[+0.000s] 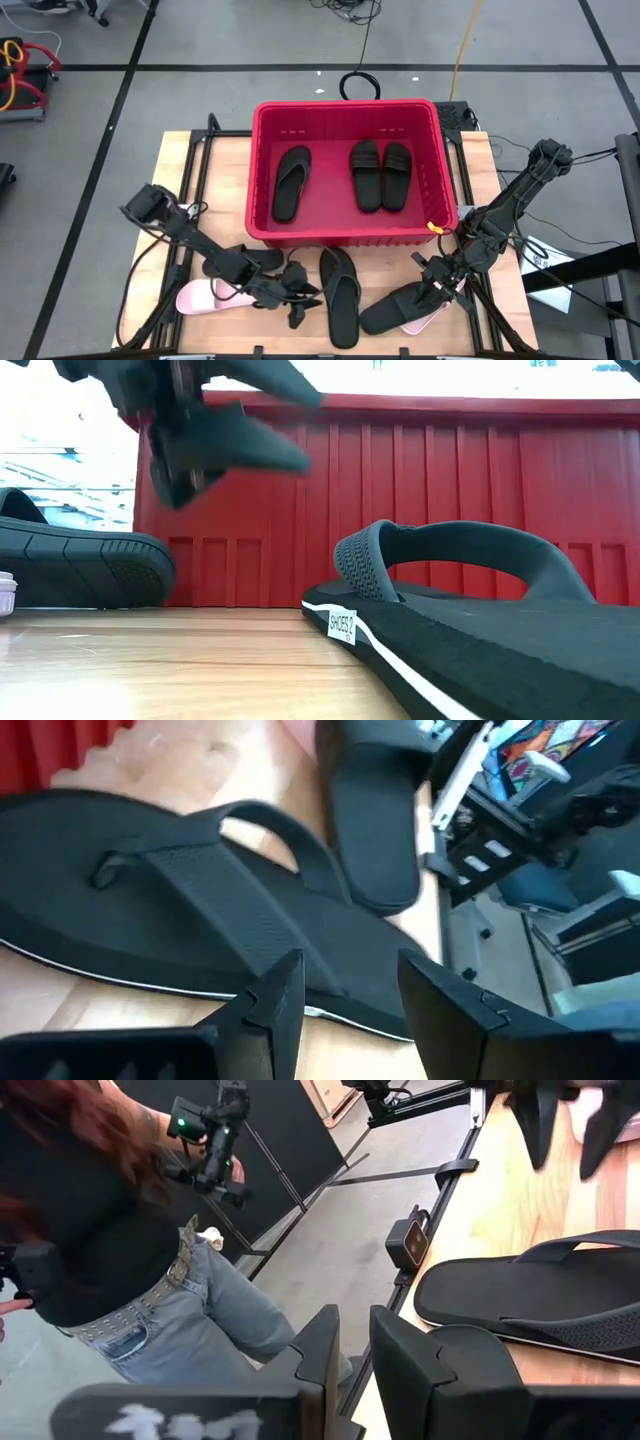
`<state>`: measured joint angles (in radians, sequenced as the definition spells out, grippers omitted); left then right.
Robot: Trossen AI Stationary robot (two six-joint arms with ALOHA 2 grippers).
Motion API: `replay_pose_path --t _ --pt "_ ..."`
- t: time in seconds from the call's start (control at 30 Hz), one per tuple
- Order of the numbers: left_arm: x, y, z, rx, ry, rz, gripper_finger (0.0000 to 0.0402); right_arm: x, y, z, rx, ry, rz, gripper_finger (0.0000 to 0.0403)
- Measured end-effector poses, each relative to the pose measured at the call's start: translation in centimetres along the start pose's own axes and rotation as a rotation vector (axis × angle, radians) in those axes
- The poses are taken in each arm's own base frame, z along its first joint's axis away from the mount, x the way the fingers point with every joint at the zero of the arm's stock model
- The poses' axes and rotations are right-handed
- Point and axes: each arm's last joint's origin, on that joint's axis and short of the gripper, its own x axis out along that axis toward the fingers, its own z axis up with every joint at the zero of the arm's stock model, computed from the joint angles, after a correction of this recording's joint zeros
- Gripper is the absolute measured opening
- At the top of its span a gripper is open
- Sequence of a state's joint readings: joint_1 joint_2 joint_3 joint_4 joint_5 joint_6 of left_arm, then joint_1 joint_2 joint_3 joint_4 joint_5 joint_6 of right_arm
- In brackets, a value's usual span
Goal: Pick and place slides into bin
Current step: Put the black slipper into the red bin
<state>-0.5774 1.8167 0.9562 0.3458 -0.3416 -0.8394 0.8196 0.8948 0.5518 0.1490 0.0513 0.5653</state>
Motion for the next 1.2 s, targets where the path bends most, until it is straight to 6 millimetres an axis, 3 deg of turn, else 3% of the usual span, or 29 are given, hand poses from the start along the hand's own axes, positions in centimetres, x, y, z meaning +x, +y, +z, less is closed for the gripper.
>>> replay_pose_path --t 0.27,0.53,1.2 --pt "2.0 2.2 -1.2 0.026 0.037 0.092 0.0157 0.0 0.0 0.0 -0.001 0.000 0.000 0.0049" --pt "2.5 3.3 -0.1 0.033 0.007 0.128 0.0157 0.0 0.0 0.0 -0.002 0.002 -0.001 0.0049" --pt "3.0 4.1 0.2 -0.014 0.025 0.114 0.0157 0.0 -0.1 -0.2 -0.014 0.021 -0.013 0.0050"
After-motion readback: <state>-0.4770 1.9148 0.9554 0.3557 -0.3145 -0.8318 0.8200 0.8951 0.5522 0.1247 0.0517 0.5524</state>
